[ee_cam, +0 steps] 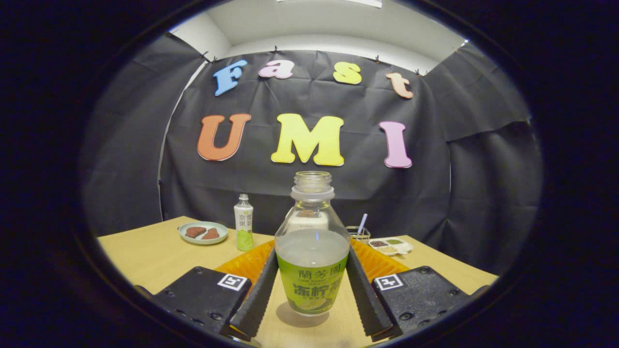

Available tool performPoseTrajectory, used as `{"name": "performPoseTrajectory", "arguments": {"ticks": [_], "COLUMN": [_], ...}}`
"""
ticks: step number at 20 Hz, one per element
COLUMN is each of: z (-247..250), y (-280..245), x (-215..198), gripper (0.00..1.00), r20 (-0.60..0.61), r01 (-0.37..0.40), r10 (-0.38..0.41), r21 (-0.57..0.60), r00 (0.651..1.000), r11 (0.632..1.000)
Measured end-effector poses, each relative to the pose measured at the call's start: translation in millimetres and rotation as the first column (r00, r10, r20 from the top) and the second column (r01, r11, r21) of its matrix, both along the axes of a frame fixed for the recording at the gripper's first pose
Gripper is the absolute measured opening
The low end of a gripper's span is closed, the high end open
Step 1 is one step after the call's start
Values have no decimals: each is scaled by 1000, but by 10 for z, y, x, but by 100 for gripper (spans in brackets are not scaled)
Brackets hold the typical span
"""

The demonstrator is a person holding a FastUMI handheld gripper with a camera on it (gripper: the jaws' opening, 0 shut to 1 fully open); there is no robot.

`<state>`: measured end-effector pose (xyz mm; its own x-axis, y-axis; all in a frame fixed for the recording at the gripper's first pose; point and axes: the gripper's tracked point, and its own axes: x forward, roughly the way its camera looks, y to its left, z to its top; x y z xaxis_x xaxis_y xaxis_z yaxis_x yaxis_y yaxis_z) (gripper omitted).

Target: Take the bottle from table, then pour the juice into the cup, finally place the bottle on the coaster

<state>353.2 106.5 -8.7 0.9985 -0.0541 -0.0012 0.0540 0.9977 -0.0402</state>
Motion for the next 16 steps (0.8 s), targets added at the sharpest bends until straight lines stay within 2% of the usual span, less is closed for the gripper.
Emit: {"name": "performPoseTrajectory", "arguments": {"ticks": [6,11,14,16], "z": [-340,-500,-673,-652], "y": [-70,7,38,10], "x": [245,328,340,335], "gripper": [81,82,82,83], "r20": [-37,-47,-108,-100], "r01": [22,19,9,20], "r10": [-20,-18,-4,-17], "r21": [62,18,47,29], "r00": [999,999,994,995], "r11": [998,1000,999,999]}}
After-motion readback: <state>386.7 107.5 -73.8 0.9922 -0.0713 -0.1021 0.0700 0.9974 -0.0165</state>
